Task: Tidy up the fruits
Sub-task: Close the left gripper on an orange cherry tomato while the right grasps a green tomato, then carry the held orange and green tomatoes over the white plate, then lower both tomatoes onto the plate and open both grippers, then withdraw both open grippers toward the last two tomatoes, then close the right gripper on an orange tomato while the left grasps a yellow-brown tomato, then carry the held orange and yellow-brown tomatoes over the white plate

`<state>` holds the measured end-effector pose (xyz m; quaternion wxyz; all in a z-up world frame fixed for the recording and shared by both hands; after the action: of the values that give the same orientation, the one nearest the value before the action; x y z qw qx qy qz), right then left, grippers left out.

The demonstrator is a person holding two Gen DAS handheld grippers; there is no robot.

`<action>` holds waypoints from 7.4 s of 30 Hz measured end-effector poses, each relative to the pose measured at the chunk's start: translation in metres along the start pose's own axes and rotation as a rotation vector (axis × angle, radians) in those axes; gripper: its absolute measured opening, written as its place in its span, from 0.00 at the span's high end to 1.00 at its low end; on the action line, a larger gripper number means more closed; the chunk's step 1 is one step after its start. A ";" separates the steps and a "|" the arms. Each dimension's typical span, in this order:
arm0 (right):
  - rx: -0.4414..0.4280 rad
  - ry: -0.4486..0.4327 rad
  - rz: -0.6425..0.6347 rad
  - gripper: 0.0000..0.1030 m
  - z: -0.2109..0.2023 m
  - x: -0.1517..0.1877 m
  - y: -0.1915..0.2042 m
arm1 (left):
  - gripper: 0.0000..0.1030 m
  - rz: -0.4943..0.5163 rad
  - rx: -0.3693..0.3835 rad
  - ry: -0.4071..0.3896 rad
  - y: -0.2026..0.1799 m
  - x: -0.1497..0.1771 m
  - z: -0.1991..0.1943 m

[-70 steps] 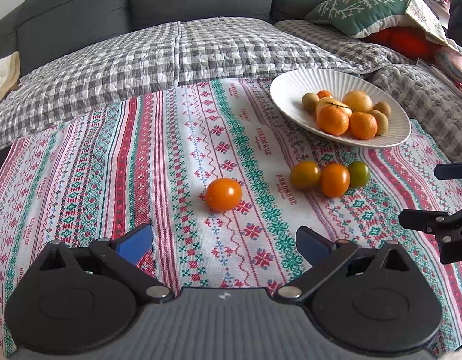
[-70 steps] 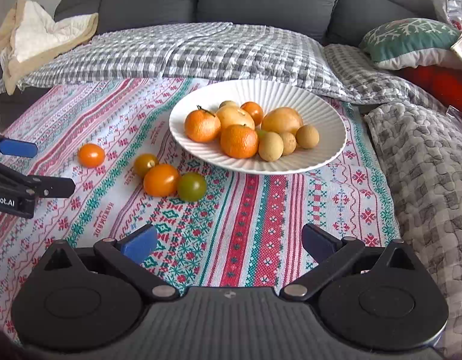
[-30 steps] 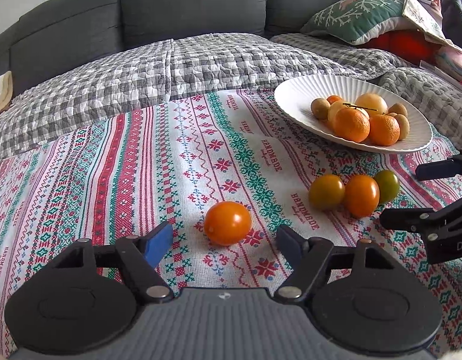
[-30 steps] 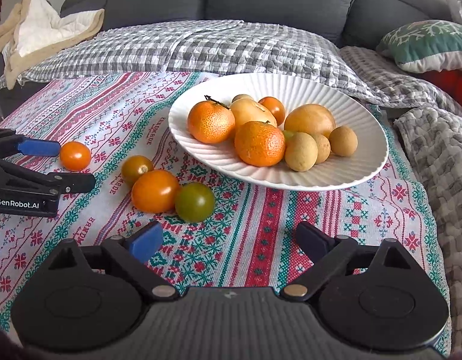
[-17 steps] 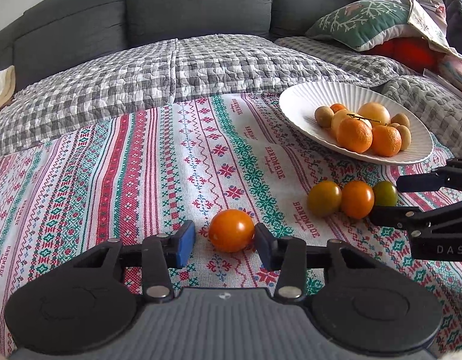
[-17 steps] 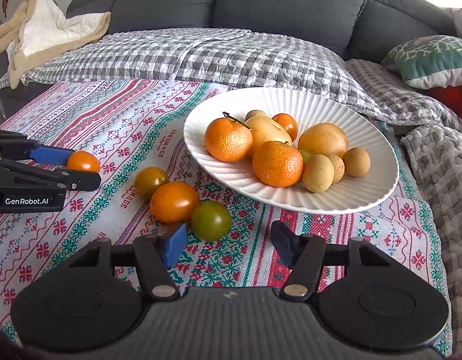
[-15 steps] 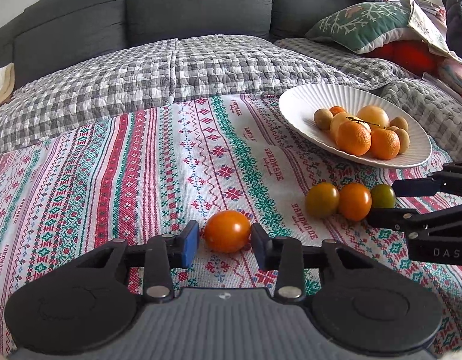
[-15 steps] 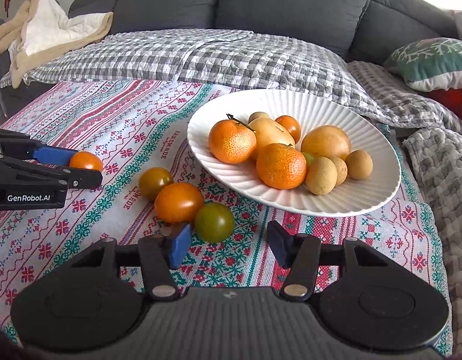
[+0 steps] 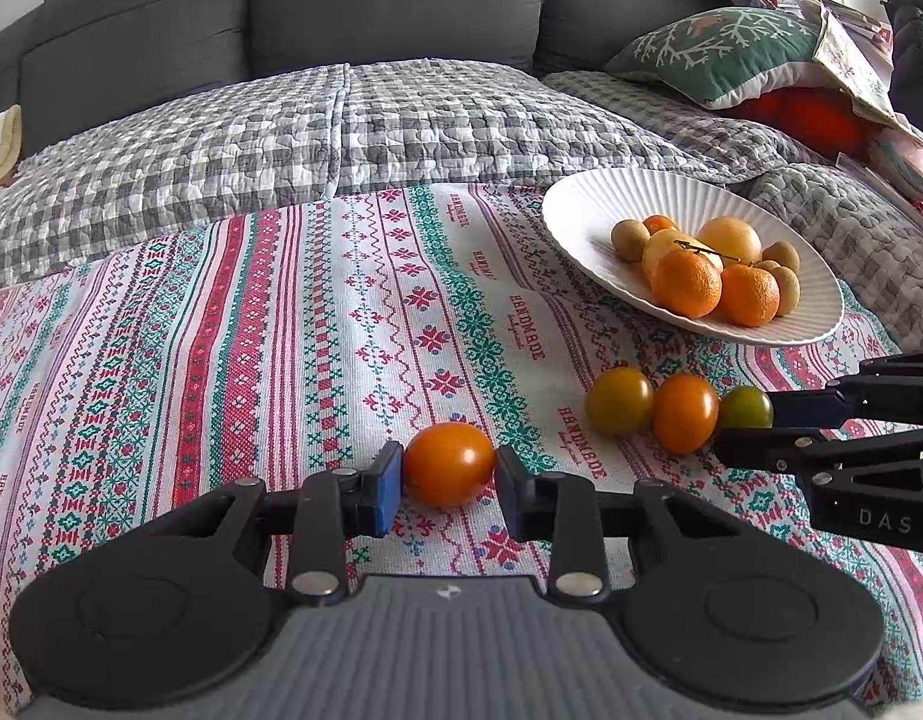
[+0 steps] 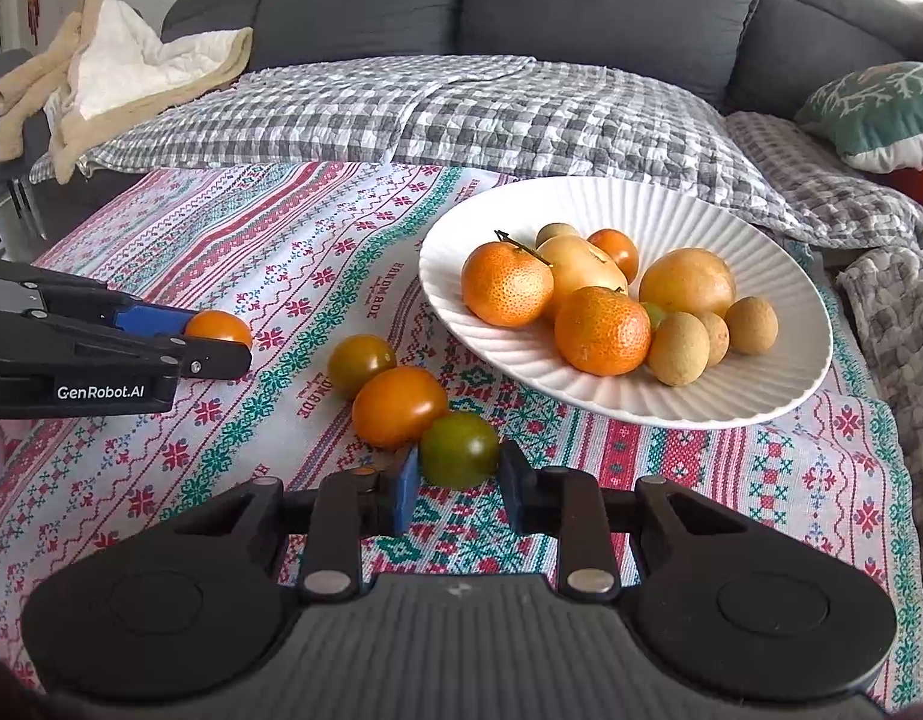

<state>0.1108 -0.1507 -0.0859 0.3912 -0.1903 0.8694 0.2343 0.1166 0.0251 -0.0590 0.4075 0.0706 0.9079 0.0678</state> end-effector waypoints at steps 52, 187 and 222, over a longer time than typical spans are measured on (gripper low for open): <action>0.119 -0.208 0.220 0.75 -0.062 -0.019 -0.087 | 0.78 0.082 0.242 -0.115 -0.113 -0.110 0.010; 0.014 -0.009 -0.017 0.67 -0.029 0.013 -0.026 | 0.34 0.066 0.130 -0.007 -0.061 -0.005 0.006; 0.006 -0.071 0.037 0.67 -0.057 0.012 -0.036 | 0.80 -0.044 0.153 0.023 -0.059 -0.015 -0.014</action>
<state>0.0886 -0.2133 -0.0712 0.4181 -0.1645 0.8589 0.2457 0.1118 -0.0364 -0.0496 0.3920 0.0808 0.9164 -0.0097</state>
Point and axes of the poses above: each gripper's, at about its wrist camera, not at the fingertips, and z roughly the way its jaws point, y to its left, x to its underside, the point moved 4 cm from there along z, roughly the way its jaws point, and after that the axes turned 15 degrees about -x, right-handed, at the moved point
